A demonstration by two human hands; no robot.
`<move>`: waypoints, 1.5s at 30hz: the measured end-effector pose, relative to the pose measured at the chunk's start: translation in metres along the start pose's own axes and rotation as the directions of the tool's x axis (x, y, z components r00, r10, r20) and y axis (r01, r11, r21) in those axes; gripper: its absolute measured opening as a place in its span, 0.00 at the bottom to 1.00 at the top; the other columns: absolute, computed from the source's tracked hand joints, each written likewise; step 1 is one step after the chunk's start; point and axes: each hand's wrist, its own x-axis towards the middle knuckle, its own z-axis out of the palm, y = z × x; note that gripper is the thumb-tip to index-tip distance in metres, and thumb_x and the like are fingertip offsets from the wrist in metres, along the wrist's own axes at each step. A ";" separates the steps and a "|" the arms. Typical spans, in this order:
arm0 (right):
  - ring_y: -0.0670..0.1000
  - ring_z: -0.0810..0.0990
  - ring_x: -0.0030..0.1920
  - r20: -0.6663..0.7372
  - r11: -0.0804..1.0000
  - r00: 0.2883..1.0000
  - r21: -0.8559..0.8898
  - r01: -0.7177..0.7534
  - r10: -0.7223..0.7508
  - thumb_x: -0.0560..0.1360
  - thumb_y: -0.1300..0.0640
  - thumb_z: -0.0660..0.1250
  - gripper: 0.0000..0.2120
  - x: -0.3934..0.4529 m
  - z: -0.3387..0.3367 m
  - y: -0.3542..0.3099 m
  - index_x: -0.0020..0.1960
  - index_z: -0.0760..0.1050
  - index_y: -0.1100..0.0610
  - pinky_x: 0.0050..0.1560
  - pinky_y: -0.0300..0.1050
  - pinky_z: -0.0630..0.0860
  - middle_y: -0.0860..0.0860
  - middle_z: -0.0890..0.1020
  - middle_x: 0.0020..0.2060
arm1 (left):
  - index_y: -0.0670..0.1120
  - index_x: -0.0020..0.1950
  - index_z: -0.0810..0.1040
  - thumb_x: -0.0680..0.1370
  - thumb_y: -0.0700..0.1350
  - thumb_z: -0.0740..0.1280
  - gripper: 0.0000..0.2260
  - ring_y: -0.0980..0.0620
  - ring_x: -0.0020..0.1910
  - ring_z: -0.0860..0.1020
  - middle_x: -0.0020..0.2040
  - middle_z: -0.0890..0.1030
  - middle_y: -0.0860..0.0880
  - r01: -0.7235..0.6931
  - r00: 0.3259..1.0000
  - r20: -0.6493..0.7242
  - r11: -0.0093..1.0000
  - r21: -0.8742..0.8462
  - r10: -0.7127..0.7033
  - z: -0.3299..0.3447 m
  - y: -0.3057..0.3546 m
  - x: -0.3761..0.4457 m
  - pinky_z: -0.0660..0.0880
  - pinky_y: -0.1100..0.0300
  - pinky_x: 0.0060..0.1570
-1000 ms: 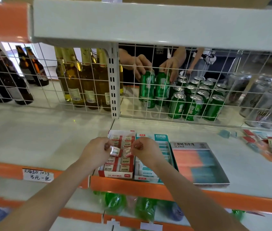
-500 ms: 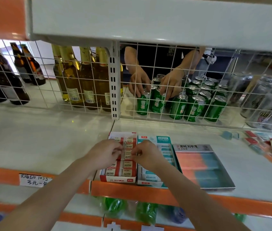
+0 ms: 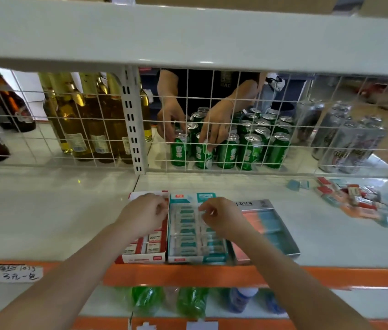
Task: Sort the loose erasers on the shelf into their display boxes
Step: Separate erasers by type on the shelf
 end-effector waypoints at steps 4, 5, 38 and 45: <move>0.48 0.75 0.41 -0.073 0.998 0.995 0.000 -0.070 0.070 0.75 0.61 0.63 0.11 -0.016 -0.035 0.038 0.55 0.78 0.56 0.40 0.38 0.70 0.50 0.78 0.45 | 0.49 0.53 0.79 0.79 0.48 0.61 0.08 0.54 0.49 0.75 0.51 0.78 0.52 -0.059 0.998 0.008 0.997 -0.054 0.060 0.006 0.046 0.016 0.74 0.56 0.51; 0.48 0.75 0.40 -0.090 0.996 0.992 0.001 -0.091 0.091 0.74 0.62 0.63 0.11 -0.022 -0.044 0.048 0.55 0.78 0.56 0.40 0.39 0.70 0.50 0.78 0.44 | 0.49 0.53 0.79 0.79 0.48 0.61 0.09 0.54 0.49 0.75 0.52 0.78 0.52 -0.076 0.997 0.023 0.995 -0.058 0.078 0.009 0.059 0.021 0.74 0.55 0.52; 0.53 0.81 0.43 -0.186 0.874 0.894 -0.206 -0.441 0.407 0.74 0.59 0.65 0.08 -0.052 -0.238 0.312 0.52 0.78 0.59 0.40 0.44 0.76 0.56 0.82 0.46 | 0.48 0.58 0.77 0.78 0.47 0.61 0.11 0.51 0.55 0.76 0.56 0.78 0.50 -0.085 0.971 0.206 0.982 -0.171 0.120 0.153 0.332 0.136 0.73 0.58 0.56; 0.49 0.75 0.37 -0.048 0.888 0.929 -0.281 -0.365 0.367 0.75 0.55 0.63 0.09 -0.030 -0.241 0.317 0.46 0.80 0.59 0.29 0.35 0.66 0.54 0.81 0.40 | 0.47 0.56 0.78 0.78 0.46 0.62 0.10 0.51 0.53 0.77 0.54 0.79 0.50 -0.019 0.980 0.191 0.979 -0.205 0.059 0.160 0.330 0.144 0.73 0.59 0.55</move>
